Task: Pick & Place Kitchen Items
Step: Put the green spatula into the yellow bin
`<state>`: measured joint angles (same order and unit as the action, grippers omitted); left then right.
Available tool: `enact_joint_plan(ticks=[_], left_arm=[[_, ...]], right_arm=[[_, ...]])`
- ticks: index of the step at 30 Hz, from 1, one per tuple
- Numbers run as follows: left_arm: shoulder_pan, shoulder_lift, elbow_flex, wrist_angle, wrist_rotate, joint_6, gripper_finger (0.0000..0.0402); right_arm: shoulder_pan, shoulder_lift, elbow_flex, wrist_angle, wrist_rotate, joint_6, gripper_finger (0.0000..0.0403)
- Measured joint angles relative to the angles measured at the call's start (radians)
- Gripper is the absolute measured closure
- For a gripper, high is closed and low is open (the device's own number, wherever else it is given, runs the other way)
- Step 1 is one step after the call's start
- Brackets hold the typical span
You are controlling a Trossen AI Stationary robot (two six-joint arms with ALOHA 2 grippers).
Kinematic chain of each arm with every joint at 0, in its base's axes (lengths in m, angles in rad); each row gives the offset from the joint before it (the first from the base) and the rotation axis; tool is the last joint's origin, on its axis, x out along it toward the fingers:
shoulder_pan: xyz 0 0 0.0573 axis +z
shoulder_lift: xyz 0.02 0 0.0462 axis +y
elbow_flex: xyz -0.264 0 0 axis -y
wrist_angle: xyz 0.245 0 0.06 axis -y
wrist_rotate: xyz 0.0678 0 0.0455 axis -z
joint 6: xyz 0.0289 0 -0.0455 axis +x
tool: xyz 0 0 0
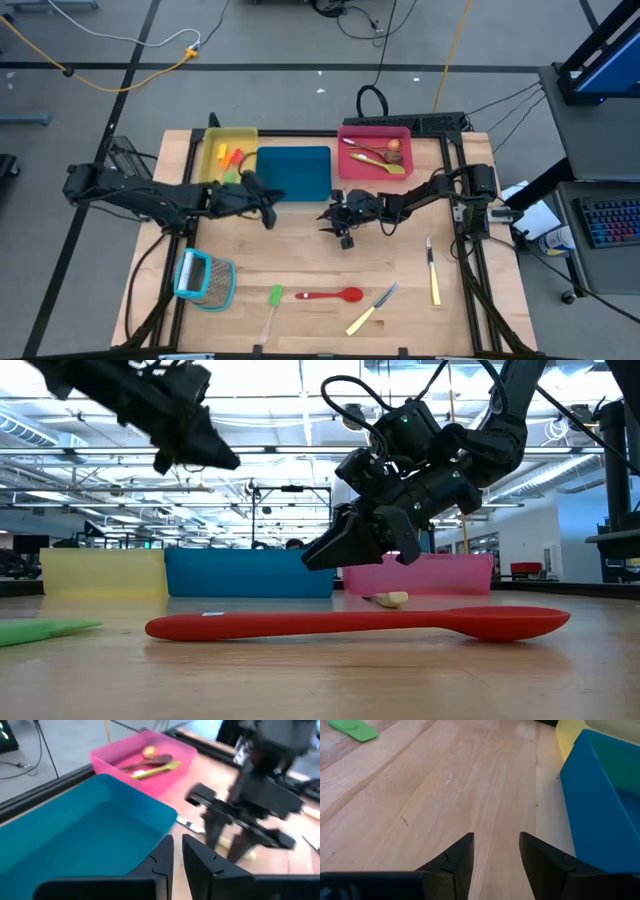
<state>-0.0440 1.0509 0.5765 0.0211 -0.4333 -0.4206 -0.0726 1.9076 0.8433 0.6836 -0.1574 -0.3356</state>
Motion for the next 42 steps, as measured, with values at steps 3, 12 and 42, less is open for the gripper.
enact_joint_plan(ticks=[3, 12, 42], left_arm=[[-0.065, 0.084, 0.105, -0.092, -0.032, -0.001, 0.036], [-0.187, 0.304, 0.394, -0.416, 0.0, -0.064, 0.036], [-0.361, 0.57, 0.415, -0.357, 0.304, -0.502, 0.0221]], right_arm=[[0.0, 0.0, 0.0, 0.009, 0.0, -0.016, 0.025], [0.0, 0.0, 0.0, 0.024, 0.0, -0.025, 0.025], [-0.01, 0.0, 0.0, 0.092, -0.001, -0.003, 0.025]])
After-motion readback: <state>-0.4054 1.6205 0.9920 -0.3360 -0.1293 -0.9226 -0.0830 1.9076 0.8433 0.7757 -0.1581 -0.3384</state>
